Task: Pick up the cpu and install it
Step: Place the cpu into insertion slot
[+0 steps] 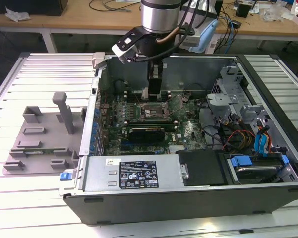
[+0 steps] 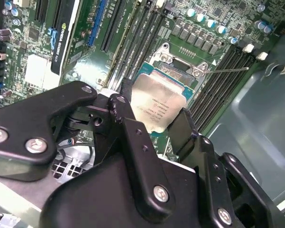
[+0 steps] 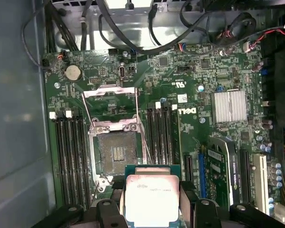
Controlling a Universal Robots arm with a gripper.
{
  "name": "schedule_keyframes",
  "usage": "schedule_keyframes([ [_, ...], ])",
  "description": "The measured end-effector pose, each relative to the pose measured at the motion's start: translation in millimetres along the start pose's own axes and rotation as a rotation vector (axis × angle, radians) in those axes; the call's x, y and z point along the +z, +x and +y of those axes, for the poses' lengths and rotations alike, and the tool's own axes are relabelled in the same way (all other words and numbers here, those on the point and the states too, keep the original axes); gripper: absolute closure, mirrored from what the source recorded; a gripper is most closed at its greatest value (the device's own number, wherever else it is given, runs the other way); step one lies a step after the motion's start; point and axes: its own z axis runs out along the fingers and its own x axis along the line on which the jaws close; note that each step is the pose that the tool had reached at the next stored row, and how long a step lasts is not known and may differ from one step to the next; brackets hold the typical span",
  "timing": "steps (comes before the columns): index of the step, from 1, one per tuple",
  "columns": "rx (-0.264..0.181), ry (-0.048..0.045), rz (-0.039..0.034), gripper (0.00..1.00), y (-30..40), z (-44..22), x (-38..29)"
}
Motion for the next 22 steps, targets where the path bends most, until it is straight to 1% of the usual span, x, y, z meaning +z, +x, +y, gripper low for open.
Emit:
schedule_keyframes([
  [1, -0.006, -0.0004, -0.0001, 0.45, 0.0, 0.0, 0.0],
  [3, -0.073, -0.004, -0.0005, 0.45, 0.0, 0.0, 0.1],
  [4, -0.086, -0.0047, -0.0006, 0.45, 0.0, 0.0, 0.2],
  [5, -0.108, -0.0061, -0.0005, 0.45, 0.0, 0.0, 0.4],
  [6, -0.143, -0.0082, -0.0002, 0.45, 0.1, 0.0, 1.1],
  [7, -0.167, -0.0094, -0.0005, 0.45, 0.1, 0.0, 1.2],
  [11, -0.166, -0.0095, -0.0004, 0.45, 0.1, 0.0, 1.7],
  [13, -0.158, -0.009, -0.0005, 0.45, 0.1, 0.0, 2.3],
  [15, -0.121, -0.0068, -0.0009, 0.45, 0.2, 0.0, 3.1],
  [22, -0.118, -0.0067, -0.0007, 0.45, 0.5, 0.2, 8.5],
])
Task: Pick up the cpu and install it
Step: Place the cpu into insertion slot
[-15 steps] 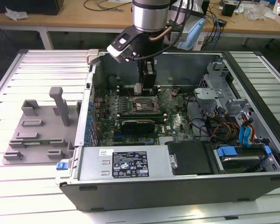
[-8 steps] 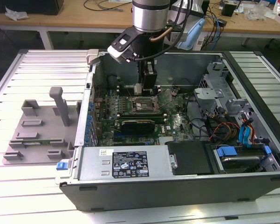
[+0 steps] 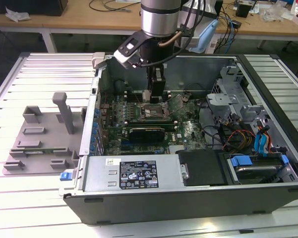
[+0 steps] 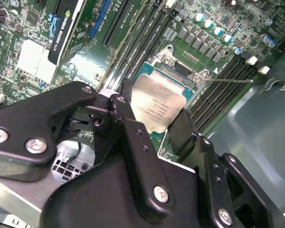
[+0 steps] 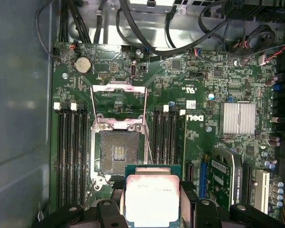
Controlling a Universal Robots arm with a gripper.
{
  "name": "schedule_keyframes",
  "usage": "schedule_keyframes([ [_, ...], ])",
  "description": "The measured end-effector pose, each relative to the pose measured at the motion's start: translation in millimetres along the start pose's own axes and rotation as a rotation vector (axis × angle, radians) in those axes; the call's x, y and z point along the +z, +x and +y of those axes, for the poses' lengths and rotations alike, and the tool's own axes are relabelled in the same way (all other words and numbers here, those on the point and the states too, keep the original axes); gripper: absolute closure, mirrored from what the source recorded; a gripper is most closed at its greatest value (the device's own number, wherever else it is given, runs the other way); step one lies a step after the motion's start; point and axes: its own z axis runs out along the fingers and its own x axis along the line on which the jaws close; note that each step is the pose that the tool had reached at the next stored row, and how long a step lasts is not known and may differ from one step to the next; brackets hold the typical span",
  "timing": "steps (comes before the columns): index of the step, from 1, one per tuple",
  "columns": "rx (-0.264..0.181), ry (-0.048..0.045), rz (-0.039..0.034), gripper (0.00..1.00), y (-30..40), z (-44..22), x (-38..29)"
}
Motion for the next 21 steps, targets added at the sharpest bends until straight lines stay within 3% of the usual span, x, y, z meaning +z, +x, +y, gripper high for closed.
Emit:
schedule_keyframes([
  [10, 0.0, -0.0001, 0.0001, 0.45, 2.7, 0.1, 12.9],
  [21, 0.0, 0.0, 0.0, 0.45, 13.4, 0.6, 18.5],
])
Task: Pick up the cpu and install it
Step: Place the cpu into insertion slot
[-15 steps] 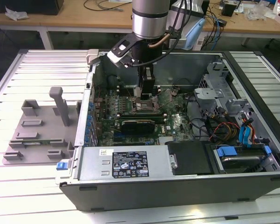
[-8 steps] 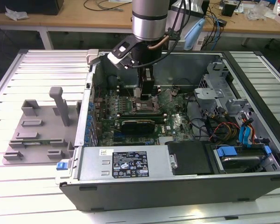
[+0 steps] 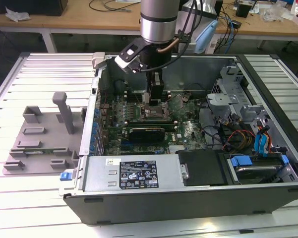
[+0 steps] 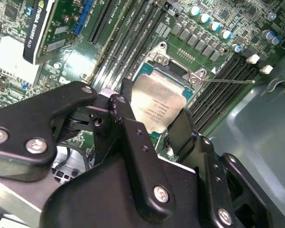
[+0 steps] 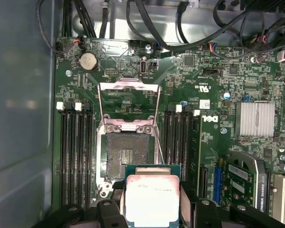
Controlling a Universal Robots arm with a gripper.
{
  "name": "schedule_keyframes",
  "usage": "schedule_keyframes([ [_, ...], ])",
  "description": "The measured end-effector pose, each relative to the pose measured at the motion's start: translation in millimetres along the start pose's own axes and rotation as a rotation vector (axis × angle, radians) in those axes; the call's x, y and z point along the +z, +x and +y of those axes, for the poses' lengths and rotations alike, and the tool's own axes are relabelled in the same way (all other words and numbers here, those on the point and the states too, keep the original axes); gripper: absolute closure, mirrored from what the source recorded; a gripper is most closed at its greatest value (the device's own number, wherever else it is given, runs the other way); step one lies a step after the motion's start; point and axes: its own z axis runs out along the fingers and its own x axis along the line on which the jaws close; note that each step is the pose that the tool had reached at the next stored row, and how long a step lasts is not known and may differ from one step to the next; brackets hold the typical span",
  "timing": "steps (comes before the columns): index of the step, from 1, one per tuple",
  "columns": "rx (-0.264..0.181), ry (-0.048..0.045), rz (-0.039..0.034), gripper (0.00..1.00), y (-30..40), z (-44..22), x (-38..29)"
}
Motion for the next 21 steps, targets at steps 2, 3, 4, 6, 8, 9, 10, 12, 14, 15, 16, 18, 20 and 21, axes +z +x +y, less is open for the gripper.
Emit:
schedule_keyframes([
  [2, 0.0, 0.0, 0.0, 0.45, 1.2, 0.1, 0.7],
  [3, 0.0, -0.0001, 0.0001, 0.45, 2.3, 0.2, 1.9],
  [4, 0.0, 0.0, 0.0001, 0.45, 3.2, 0.4, 3.0],
  [6, 0.0, -0.0001, 0.0001, 0.45, 4.4, 0.5, 4.8],
  [8, 0.0, 0.0, -0.0001, 0.45, 5.6, 0.6, 6.9],
  [9, 0.0, 0.0, 0.0, 0.45, 6.2, 0.6, 8.1],
  [10, 0.0, 0.0, 0.0, 0.45, 6.6, 0.6, 8.9],
  [12, 0.0, 0.0, 0.0, 0.45, 8.2, 0.6, 11.7],
  [14, 0.0, 0.0, 0.0, 0.45, 9.6, 0.7, 14.5],
  [15, 0.0, -0.0001, 0.0001, 0.45, 11.1, 0.7, 16.0],
  [16, 0.001, 0.0, 0.0, 0.45, 11.9, 0.7, 16.5],
  [18, 0.003, 0.0, 0.0001, 0.45, 13.5, 0.9, 17.6],
  [20, 0.003, 0.0002, 0.0, 0.45, 15.3, 3.0, 19.5],
  [21, 0.003, 0.0003, 0.0, 0.45, 16.3, 3.6, 21.3],
])
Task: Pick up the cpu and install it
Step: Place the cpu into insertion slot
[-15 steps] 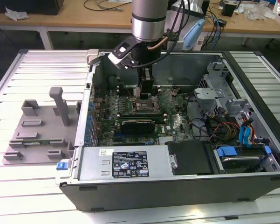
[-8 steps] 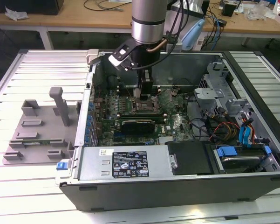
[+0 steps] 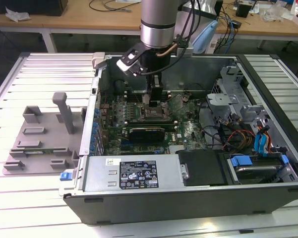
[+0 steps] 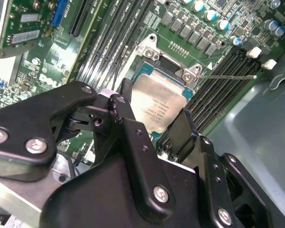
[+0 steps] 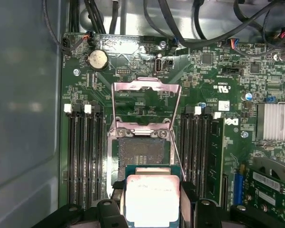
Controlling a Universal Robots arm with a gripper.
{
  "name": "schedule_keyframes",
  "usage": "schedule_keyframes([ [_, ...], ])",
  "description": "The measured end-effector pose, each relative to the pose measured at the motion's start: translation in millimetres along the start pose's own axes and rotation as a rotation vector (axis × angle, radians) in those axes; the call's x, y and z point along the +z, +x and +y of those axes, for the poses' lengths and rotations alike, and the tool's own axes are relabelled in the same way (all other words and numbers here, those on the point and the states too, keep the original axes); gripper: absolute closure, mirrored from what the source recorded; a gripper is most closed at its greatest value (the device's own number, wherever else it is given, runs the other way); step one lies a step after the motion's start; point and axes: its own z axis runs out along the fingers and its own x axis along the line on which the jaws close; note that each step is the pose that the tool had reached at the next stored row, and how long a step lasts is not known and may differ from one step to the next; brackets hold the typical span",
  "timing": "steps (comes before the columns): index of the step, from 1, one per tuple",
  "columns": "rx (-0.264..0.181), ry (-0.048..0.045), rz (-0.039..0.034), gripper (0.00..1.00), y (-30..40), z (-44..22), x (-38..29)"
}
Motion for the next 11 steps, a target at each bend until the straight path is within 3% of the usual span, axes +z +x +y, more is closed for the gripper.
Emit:
schedule_keyframes([
  [11, -0.006, -0.0005, 0.0002, 0.45, 6.2, 3.7, 20.4],
])
